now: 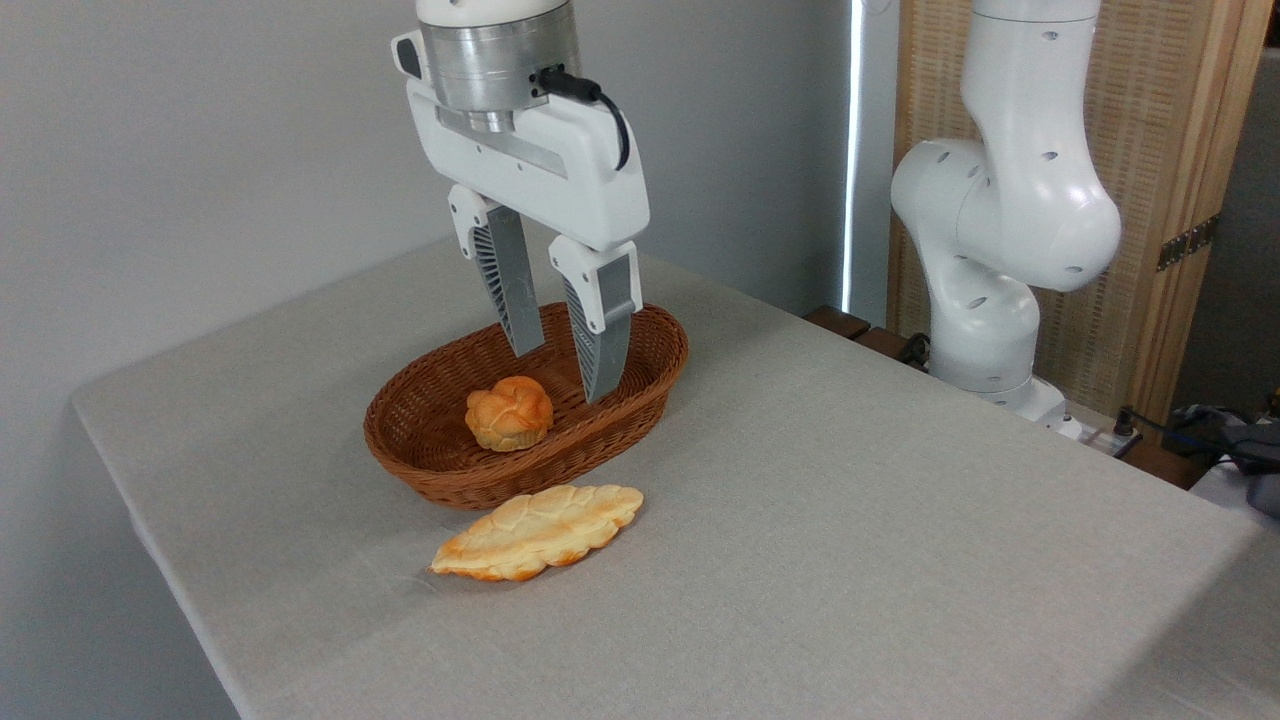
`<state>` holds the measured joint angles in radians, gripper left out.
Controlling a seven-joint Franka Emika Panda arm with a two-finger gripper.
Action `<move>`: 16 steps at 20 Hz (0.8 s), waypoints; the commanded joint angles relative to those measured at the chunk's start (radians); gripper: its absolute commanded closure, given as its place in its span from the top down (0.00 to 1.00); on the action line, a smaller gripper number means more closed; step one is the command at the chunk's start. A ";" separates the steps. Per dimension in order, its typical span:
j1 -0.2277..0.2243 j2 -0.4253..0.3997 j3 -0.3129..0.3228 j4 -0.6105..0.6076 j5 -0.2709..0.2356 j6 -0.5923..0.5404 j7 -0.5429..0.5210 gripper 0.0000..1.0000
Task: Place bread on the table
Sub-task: 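Lower the open gripper into the basket around the round bread roll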
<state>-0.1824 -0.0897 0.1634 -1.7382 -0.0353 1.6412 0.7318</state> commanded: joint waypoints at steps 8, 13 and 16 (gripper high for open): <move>-0.127 0.027 -0.010 -0.096 -0.121 -0.012 -0.152 1.00; -0.141 0.102 -0.030 -0.095 -0.176 -0.004 -0.154 1.00; -0.141 0.146 -0.062 -0.095 -0.176 0.046 -0.181 1.00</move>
<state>-0.3201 0.0171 0.1262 -1.8387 -0.1954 1.6459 0.5825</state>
